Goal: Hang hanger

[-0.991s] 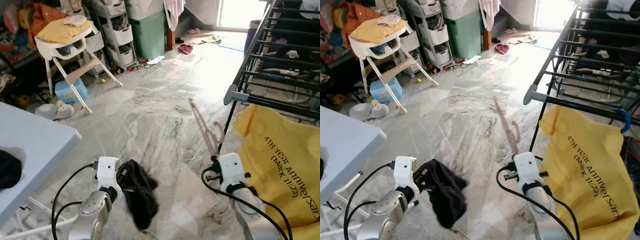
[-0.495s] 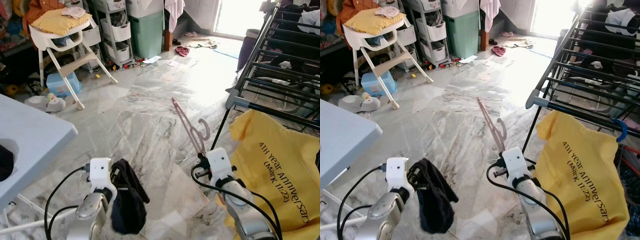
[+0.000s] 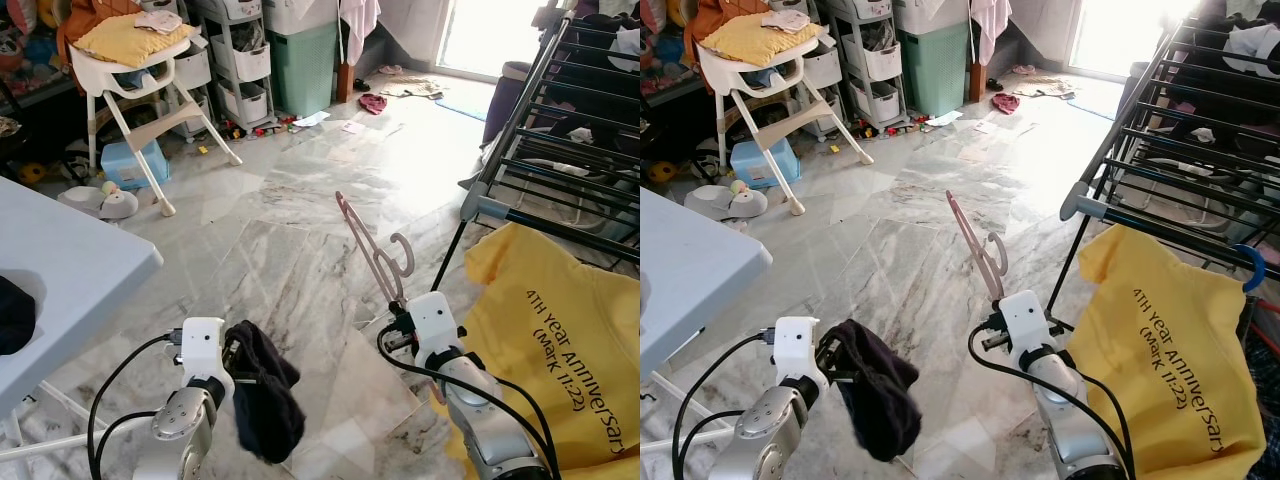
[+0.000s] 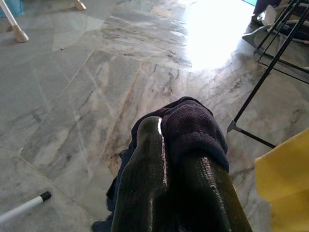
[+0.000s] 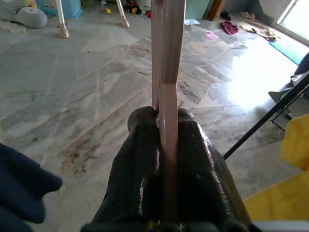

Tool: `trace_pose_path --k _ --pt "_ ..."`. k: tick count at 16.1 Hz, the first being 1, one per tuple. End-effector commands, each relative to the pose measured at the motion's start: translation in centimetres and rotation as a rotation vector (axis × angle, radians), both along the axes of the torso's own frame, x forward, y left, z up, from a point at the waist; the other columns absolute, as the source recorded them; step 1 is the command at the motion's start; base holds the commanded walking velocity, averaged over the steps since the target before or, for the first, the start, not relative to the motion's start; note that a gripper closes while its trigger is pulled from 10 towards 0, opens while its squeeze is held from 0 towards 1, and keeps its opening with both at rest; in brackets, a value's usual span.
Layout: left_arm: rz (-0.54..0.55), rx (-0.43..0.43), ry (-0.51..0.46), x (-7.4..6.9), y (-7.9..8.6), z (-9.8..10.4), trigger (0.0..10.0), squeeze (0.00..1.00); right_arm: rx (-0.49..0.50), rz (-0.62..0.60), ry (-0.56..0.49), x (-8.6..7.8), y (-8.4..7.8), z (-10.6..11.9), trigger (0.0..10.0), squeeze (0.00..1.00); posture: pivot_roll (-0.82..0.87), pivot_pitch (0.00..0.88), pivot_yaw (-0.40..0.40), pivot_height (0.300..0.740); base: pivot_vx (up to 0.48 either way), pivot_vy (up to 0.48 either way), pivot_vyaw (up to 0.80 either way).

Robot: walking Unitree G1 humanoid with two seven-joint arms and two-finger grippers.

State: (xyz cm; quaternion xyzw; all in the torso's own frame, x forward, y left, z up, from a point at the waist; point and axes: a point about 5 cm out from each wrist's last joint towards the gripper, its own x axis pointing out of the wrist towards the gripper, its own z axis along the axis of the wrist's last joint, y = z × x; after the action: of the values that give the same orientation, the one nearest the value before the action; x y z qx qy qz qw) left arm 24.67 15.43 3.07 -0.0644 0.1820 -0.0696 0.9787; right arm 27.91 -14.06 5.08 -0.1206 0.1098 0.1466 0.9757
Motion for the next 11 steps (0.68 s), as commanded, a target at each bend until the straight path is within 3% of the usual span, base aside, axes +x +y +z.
trace_pose_path --k 1,4,11 --pt "-0.003 0.01 -0.021 0.42 0.1 0.61 10.0 0.0 0.009 -0.007 -0.005 -0.06 0.12 -0.06 10.0 0.0 -0.05 0.0 0.036 0.74 -0.266 0.0 0.0" --pt "-0.026 0.007 -0.01 0.53 -0.11 0.55 10.0 0.0 0.012 -0.017 -0.011 0.05 0.1 0.1 10.0 0.0 -0.07 0.0 0.047 0.74 -0.09 0.0 0.0" --pt "-0.055 0.012 -0.002 0.68 -0.12 0.61 10.0 0.0 0.041 -0.027 -0.022 -0.25 0.19 0.13 10.0 0.0 -0.07 0.0 0.072 0.74 -0.271 0.0 0.0"
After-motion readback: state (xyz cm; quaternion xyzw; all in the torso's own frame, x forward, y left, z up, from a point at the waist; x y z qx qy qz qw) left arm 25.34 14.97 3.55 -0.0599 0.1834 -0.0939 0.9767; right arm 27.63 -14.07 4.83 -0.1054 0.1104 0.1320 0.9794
